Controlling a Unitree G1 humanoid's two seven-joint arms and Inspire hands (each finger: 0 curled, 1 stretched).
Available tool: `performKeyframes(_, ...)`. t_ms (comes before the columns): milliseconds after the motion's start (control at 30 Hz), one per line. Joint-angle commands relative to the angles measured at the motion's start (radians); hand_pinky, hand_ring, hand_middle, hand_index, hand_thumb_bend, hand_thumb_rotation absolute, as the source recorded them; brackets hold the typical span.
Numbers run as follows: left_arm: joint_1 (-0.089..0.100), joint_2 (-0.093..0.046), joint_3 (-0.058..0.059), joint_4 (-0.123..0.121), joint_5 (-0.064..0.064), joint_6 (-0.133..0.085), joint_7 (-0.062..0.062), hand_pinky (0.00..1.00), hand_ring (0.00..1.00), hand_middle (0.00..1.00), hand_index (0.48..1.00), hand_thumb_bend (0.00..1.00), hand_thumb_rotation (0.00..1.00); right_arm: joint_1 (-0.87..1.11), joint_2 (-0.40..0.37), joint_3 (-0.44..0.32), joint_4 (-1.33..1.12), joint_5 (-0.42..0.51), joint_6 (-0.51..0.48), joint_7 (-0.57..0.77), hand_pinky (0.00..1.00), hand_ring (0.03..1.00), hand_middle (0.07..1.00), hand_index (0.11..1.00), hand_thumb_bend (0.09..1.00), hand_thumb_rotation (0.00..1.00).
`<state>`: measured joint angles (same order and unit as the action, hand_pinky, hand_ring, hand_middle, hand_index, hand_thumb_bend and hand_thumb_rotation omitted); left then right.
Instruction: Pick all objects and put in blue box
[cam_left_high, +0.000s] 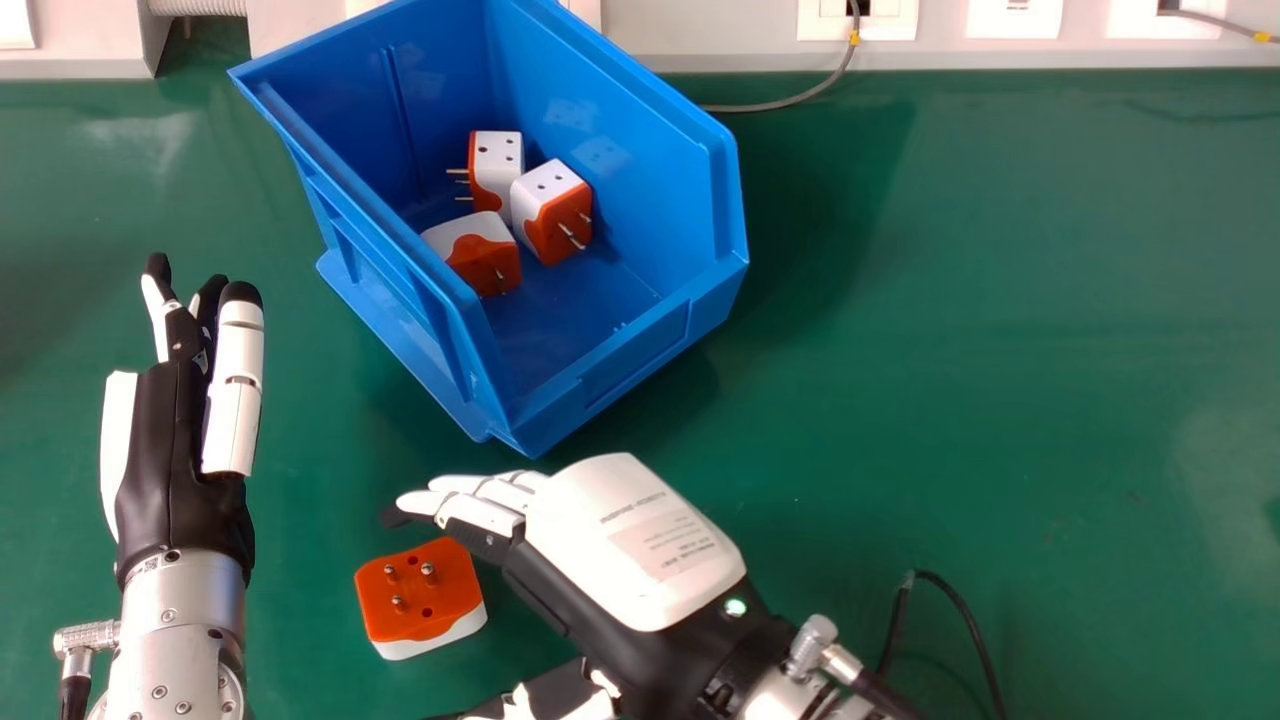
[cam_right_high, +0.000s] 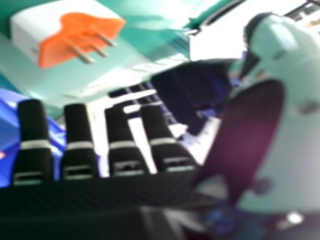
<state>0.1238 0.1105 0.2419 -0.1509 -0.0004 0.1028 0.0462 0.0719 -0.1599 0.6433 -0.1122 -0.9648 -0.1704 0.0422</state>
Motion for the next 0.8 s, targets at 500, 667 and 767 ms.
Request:
performKeyframes(500,-0.007,-0.003,-0.007,-0.031,0.004,-0.011,0.011,0.96,0.97,0.97,0.968,0.24,0.9,-0.163,0.073,0.077,0.23,-0.04,0.099,-0.011,0.89,0.989,0.995,0.986,0.422,0.52)
performKeyframes(667,-0.006,-0.012,-0.011,-0.052,0.001,0.005,0.014,0.96,0.97,0.97,0.967,0.24,0.9,-0.198,0.095,0.091,0.272,-0.048,0.123,-0.016,0.88,0.982,0.998,0.984,0.413,0.51)
performKeyframes(767,-0.004,-0.013,-0.012,-0.057,0.001,0.008,0.012,0.96,0.97,0.97,0.967,0.23,0.9,-0.223,0.109,0.1,0.309,-0.06,0.138,-0.038,0.87,0.969,0.999,0.978,0.409,0.49)
